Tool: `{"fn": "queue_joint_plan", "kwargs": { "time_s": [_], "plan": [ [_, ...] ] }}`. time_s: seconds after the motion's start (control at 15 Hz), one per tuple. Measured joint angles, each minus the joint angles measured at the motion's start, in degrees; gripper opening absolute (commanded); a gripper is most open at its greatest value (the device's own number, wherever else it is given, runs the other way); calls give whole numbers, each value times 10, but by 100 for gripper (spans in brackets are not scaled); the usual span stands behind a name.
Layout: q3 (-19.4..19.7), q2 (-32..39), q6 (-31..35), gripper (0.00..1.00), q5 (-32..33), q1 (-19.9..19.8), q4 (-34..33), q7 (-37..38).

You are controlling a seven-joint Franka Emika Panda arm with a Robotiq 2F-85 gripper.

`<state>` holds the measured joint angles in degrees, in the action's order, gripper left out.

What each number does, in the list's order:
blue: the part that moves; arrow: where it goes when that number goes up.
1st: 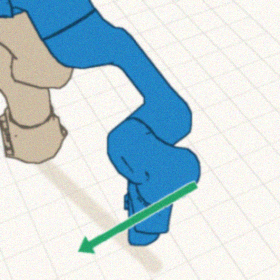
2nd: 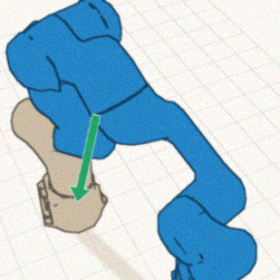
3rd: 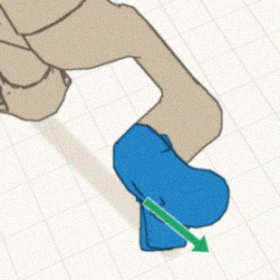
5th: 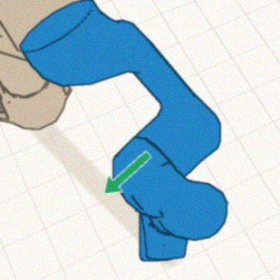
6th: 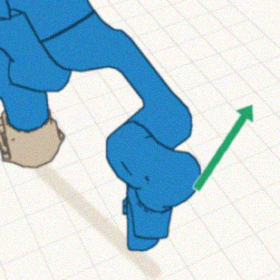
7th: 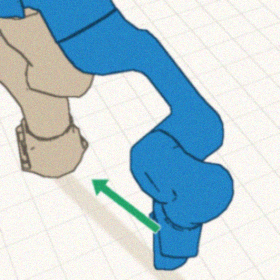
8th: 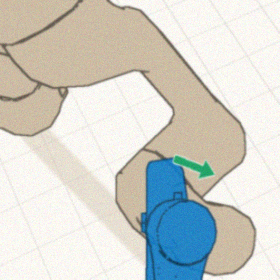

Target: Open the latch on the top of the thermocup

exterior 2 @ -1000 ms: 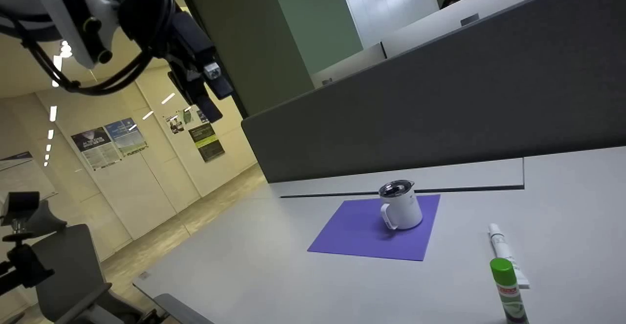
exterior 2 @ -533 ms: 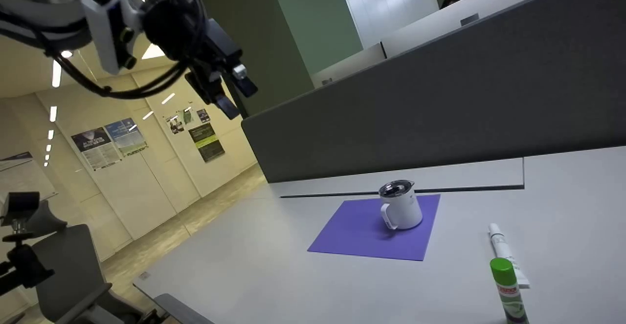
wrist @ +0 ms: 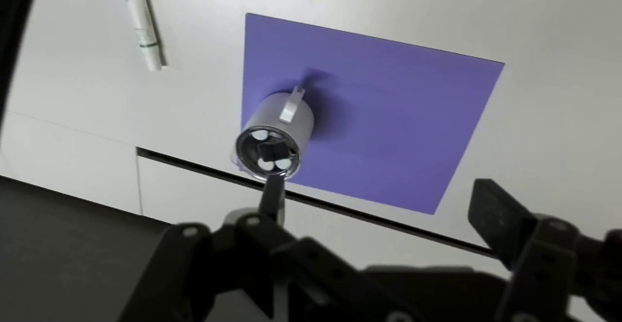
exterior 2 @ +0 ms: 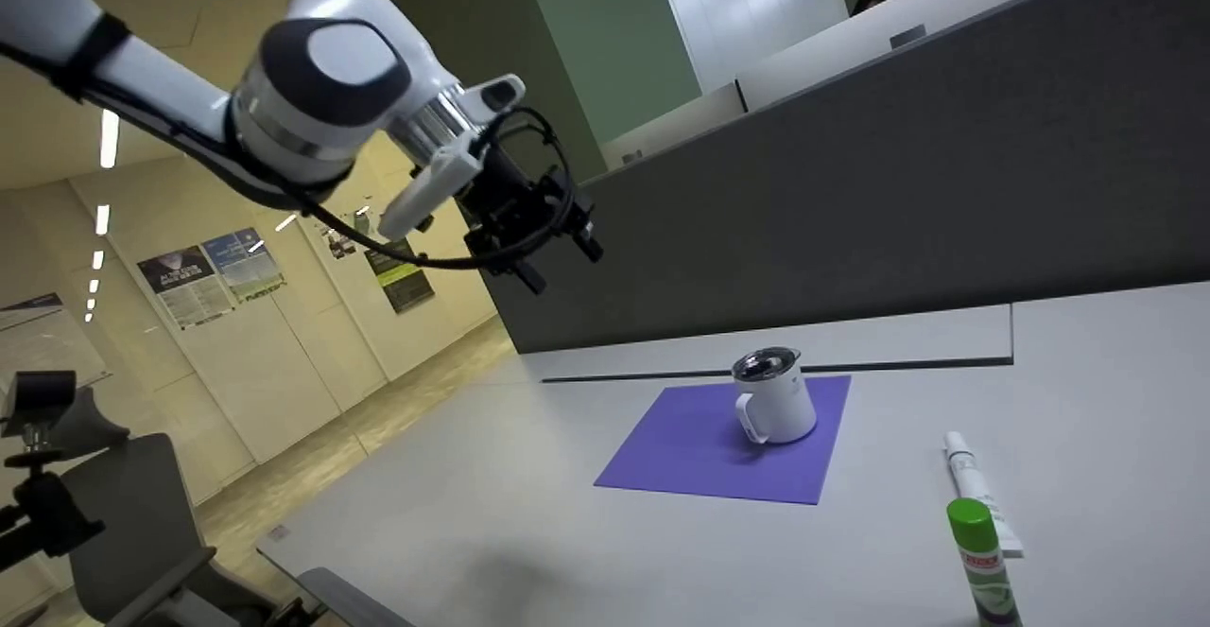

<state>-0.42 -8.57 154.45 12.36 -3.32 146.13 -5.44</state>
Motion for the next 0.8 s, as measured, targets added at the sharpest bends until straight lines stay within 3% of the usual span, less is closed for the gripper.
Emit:
{"fn": "queue_joint_plan", "kwargs": {
  "time_s": [0.27,0.6,0.67,0.73,0.8],
  "plan": [
    [-9,153,9,38,29,24,-98,-25],
    [8,339,6,4,82,45,-259,-38],
    [13,371,1,1,83,48,-292,-42],
    [20,402,-7,15,83,51,-327,-45],
    [25,428,-30,9,81,53,-360,-45]
  ]
}}
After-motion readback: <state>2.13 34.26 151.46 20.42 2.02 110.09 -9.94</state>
